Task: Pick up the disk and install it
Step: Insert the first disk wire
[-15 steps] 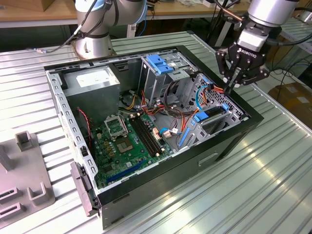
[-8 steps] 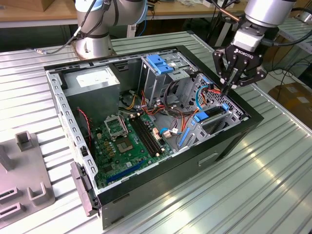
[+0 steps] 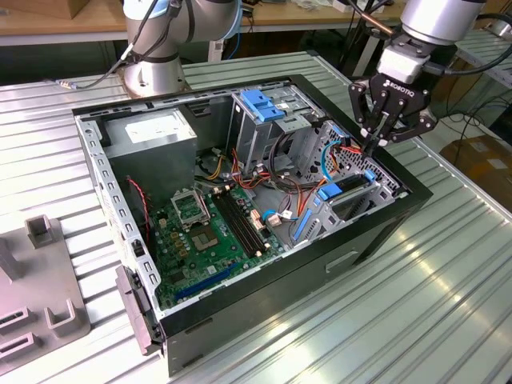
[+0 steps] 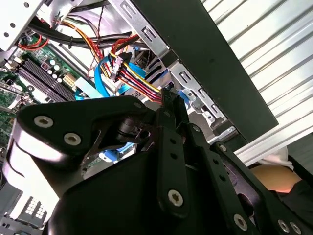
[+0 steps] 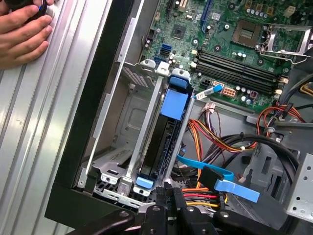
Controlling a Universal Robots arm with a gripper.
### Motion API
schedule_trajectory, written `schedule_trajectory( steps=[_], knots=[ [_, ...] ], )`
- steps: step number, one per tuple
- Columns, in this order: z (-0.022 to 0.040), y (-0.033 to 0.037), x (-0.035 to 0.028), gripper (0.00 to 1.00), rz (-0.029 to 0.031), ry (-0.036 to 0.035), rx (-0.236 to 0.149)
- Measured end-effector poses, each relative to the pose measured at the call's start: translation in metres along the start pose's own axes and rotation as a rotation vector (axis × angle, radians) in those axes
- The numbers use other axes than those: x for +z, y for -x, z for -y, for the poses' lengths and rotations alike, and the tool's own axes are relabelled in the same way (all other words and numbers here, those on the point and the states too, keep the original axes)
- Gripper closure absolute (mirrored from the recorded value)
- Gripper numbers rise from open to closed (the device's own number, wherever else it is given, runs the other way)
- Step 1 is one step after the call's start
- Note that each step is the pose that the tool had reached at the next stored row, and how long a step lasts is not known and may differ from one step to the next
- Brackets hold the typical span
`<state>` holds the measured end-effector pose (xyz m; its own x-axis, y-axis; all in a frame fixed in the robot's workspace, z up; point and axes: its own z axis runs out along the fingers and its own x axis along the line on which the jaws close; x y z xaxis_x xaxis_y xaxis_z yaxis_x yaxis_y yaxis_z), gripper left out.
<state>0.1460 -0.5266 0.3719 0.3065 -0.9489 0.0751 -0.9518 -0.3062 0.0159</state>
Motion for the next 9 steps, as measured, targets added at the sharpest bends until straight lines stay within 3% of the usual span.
schedule_trajectory(
  steps=[6, 9],
  knots=[
    [-0.0011, 0.0004, 0.0009, 0.83, 0.0003, 0.0067, 0.085],
    [-0.0036, 0.0014, 0.0029, 0.83, -0.0096, 0.0111, 0.106]
  ],
)
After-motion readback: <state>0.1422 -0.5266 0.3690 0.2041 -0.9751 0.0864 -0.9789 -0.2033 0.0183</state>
